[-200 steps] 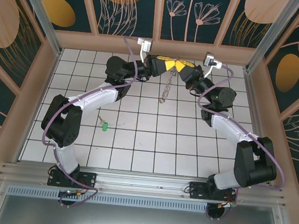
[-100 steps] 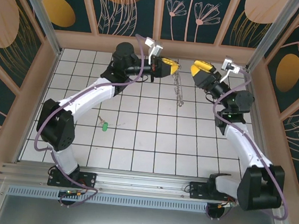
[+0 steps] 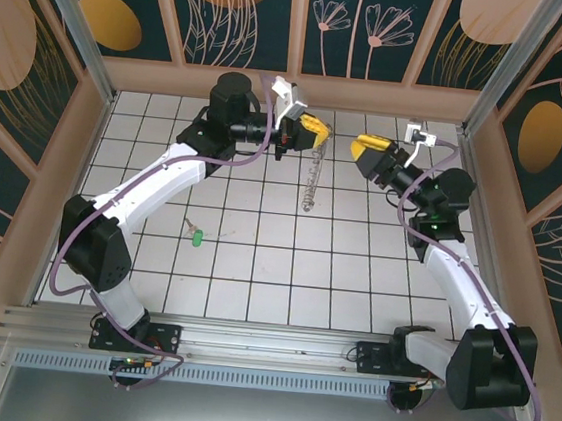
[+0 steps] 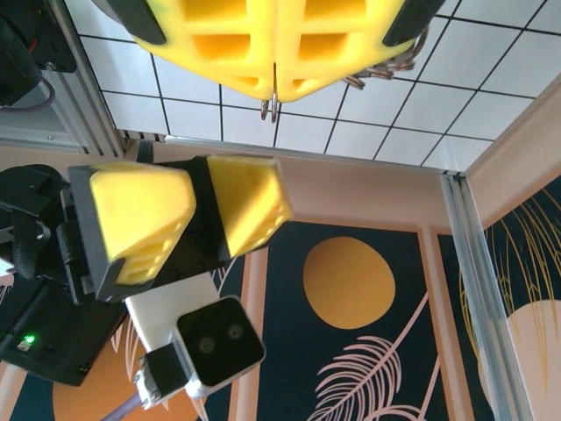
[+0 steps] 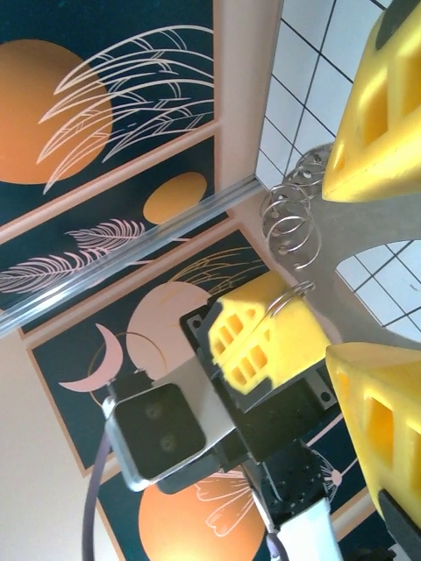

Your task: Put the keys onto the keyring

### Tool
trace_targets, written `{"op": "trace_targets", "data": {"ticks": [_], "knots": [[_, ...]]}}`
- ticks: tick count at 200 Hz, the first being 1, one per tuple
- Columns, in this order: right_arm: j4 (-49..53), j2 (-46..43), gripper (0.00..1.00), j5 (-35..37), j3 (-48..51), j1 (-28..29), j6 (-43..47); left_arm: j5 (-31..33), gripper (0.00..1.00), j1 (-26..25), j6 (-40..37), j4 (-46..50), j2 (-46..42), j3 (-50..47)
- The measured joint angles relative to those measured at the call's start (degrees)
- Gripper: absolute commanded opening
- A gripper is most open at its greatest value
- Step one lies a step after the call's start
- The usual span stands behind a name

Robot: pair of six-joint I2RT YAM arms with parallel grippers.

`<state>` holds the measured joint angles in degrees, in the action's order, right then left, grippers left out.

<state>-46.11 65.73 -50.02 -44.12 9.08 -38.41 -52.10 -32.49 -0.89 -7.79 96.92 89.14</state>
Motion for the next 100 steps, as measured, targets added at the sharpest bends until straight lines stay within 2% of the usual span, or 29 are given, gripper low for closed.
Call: {"op": "trace_targets", "data": {"ticks": [46,100], "knots": [[0.0,2.6,0.39,-2.9,-0.2,0.8,0.9,-1.5,0.00,0.0,-1.1,1.4,0.0,1.3],[0.4,4.7,0.38,-5.4,-3.2,3.7,3.3,-3.1,0.00,0.0,-1.0,2.1,0.3,1.9]]}}
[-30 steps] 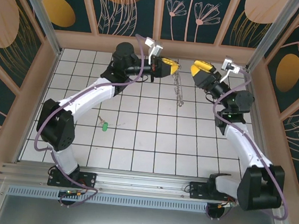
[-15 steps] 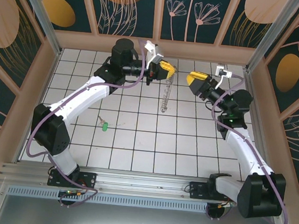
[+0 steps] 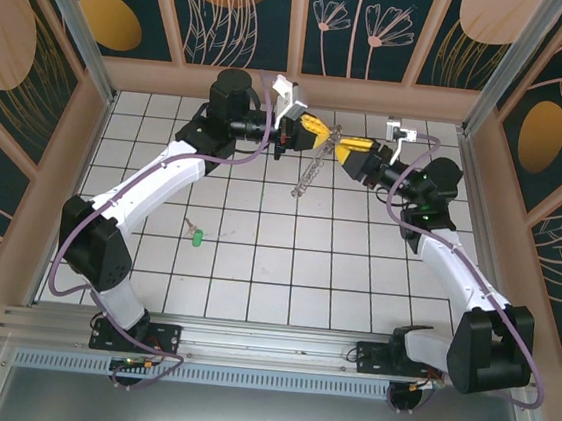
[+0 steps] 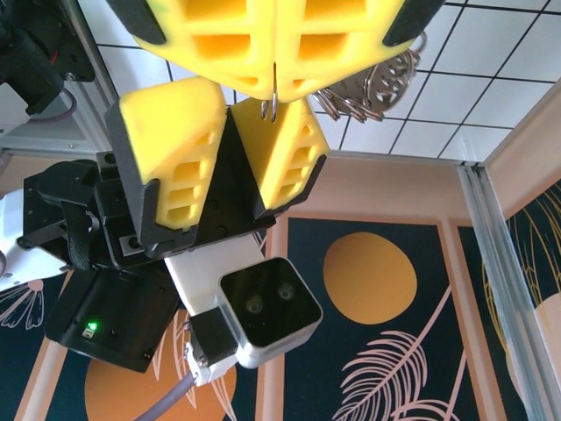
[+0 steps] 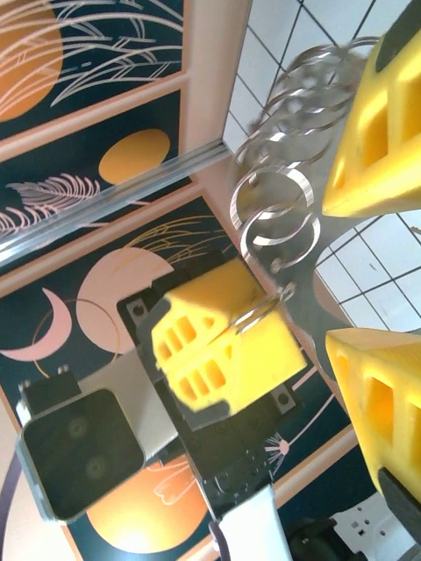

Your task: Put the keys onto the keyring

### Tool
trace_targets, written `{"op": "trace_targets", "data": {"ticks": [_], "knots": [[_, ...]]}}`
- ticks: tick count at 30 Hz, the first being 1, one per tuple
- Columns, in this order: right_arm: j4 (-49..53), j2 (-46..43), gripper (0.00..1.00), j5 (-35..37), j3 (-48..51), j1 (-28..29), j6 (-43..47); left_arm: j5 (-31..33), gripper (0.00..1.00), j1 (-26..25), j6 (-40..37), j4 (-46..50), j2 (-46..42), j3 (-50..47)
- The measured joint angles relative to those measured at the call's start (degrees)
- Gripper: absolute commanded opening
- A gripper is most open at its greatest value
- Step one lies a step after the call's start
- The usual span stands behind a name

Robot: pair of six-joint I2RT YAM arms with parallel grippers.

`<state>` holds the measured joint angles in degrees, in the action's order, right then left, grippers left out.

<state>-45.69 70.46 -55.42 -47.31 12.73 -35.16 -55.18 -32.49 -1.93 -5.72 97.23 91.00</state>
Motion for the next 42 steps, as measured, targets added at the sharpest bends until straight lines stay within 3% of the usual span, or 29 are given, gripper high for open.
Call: {"op": "trace_targets", "data": {"ticks": [21,26,32,36,42], "knots": [[-0.9,1.8,0.24,-1.0,-2.9,1.7,0.8,-5.5,0.00,0.0,2.1,0.4,1.9,1.4],[-1.1,1.8,0.13,-1.1,-3.2,2.0,1.2,-6.6,0.00,0.0,2.6,0.4,2.8,1.4],[-1.2,1.8,0.10,-1.3,-3.2,2.0,1.9,-7.4,0.00,0.2,3.1,0.4,2.8,1.5],[-1.2,1.8,0.00,-1.3,-3.2,2.0,3.1,-7.4,0.00,0.3,3.5,0.4,2.8,1.5],[-1.2,1.8,0.00,-1.3,-3.2,1.9,3.4,-7.6,0.00,0.3,4.0,0.4,2.8,1.5]]}}
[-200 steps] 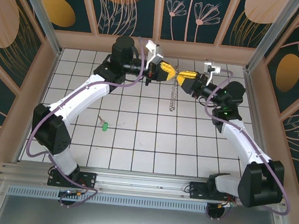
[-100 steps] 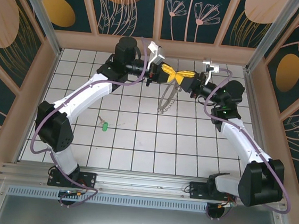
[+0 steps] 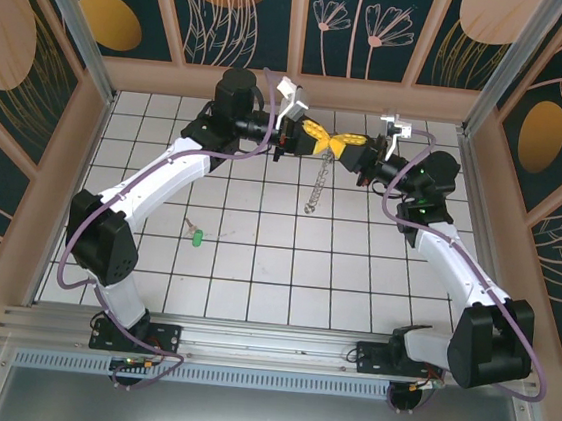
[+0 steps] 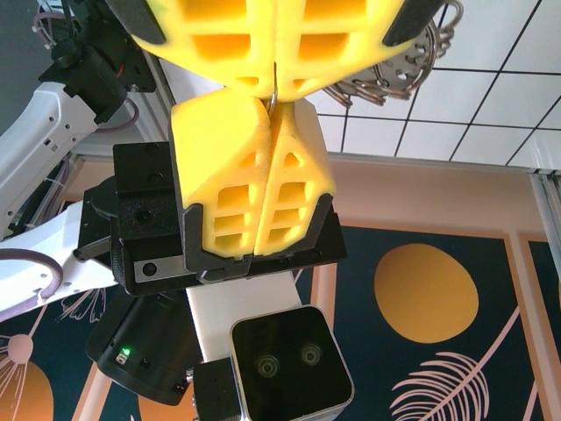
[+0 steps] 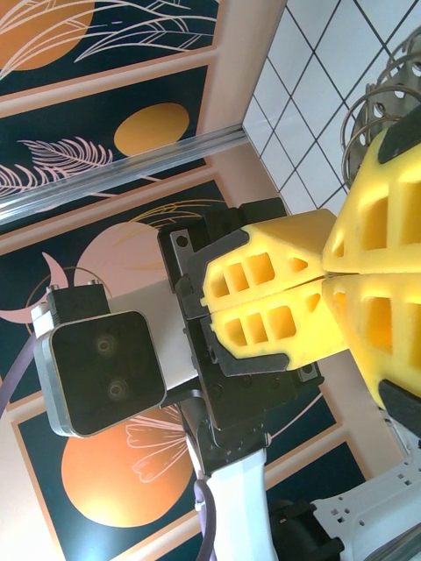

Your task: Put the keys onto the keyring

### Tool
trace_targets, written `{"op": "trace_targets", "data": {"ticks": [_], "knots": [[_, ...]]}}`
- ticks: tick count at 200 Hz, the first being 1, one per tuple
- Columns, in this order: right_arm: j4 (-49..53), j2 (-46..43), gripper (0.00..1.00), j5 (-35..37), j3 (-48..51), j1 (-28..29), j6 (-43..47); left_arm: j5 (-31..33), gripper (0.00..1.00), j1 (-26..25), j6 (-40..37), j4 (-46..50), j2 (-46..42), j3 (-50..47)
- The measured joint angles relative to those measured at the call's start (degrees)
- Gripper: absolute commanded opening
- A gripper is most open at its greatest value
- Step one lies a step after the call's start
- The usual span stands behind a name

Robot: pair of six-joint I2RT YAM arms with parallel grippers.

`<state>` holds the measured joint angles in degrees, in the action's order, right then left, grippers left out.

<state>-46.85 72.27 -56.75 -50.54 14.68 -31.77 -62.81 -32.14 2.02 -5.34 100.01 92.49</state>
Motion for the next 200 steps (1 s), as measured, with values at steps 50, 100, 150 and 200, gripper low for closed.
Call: {"op": "trace_targets", "data": {"ticks": [50,100,150,200], "knots": [[-0.9,0.0,0.00,-0.4,0.0,-0.4,-0.4,-0.2,0.00,0.0,1.3,-0.7,0.0,0.0],[-2.3,-0.1,0.10,-1.8,0.0,-1.2,-2.6,-0.9,0.00,-0.2,1.7,-1.7,0.0,0.0],[-2.9,-0.2,0.24,-1.9,0.7,-1.9,-3.7,-1.3,0.00,-0.2,1.7,-1.9,0.0,0.0],[-3.5,-0.5,0.23,-1.9,1.4,-2.1,-4.2,-1.3,0.00,-0.2,1.7,-1.9,0.0,0.0]]}}
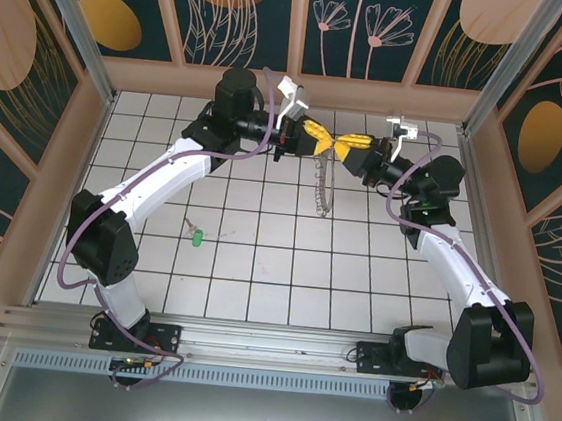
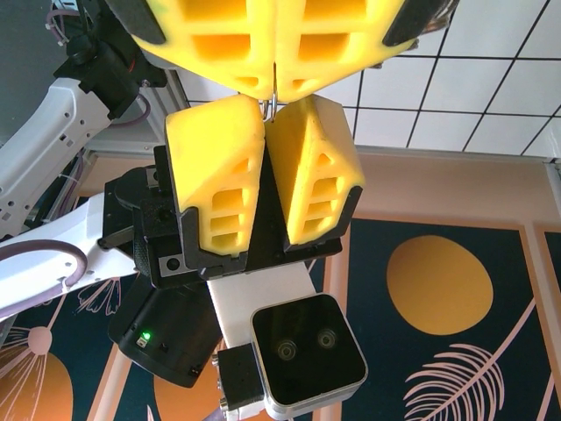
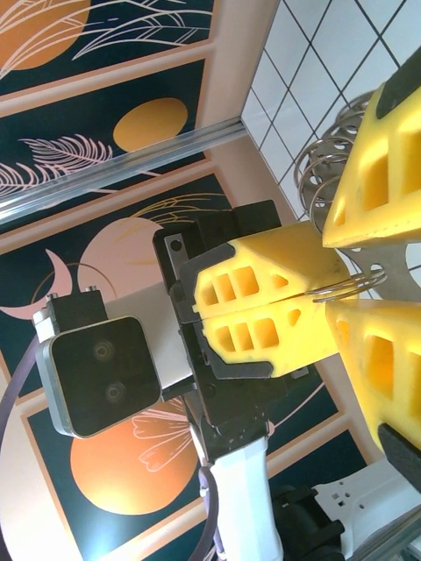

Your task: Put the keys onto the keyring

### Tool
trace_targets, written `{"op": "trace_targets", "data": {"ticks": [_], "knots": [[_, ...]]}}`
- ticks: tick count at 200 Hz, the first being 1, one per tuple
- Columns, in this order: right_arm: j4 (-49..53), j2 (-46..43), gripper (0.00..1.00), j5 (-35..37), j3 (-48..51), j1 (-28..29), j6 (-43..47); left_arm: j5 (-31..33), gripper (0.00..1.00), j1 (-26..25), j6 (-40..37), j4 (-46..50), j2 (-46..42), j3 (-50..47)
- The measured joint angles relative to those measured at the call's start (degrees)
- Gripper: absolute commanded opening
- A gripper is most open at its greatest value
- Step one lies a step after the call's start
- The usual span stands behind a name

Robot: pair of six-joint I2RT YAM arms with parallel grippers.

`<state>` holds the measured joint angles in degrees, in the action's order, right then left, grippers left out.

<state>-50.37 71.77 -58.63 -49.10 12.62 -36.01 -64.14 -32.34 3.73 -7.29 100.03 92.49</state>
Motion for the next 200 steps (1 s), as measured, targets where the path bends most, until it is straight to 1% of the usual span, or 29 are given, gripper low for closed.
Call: {"op": "trace_targets", "data": {"ticks": [36,60,78,94,98,144,175,185,196,200], "knots": [[-1.1,0.1,0.22,0.0,0.0,0.1,-0.8,-0.2,0.00,0.0,0.4,-0.2,0.0,0.0],[-1.8,0.6,0.19,0.0,0.0,0.7,-0.9,-0.4,0.00,0.0,0.7,-0.2,0.0,0.0],[-2.1,1.2,0.13,0.0,-0.2,1.4,-1.0,-0.4,0.00,0.0,0.9,-0.2,0.1,0.0],[-2.3,1.4,0.01,0.0,-0.2,1.6,-0.9,-0.4,0.00,0.2,1.1,-0.2,0.2,0.0],[-2.4,1.5,0.00,0.0,-0.3,1.6,-1.1,-0.4,0.00,0.2,1.3,-0.3,0.2,0.0],[-2.4,1.5,0.00,0.0,-0.3,1.5,-0.1,-0.4,0.00,0.3,1.9,-0.5,0.2,0.0],[-2.3,1.1,0.00,-1.0,-0.3,0.5,-0.3,0.5,0.23,0.1,2.7,-1.2,0.2,0.0],[-2.3,0.9,0.00,-1.1,-0.3,-0.2,-0.6,0.5,0.29,0.1,3.3,-2.5,0.2,-0.3],[-2.3,0.7,0.00,-1.1,-0.3,-0.9,-0.8,0.6,0.40,0.1,4.5,-4.4,0.2,-0.6],[-2.3,0.7,0.00,-1.1,-0.3,-1.1,-0.8,0.6,0.42,0.1,4.9,-5.3,0.2,-0.8]]}}
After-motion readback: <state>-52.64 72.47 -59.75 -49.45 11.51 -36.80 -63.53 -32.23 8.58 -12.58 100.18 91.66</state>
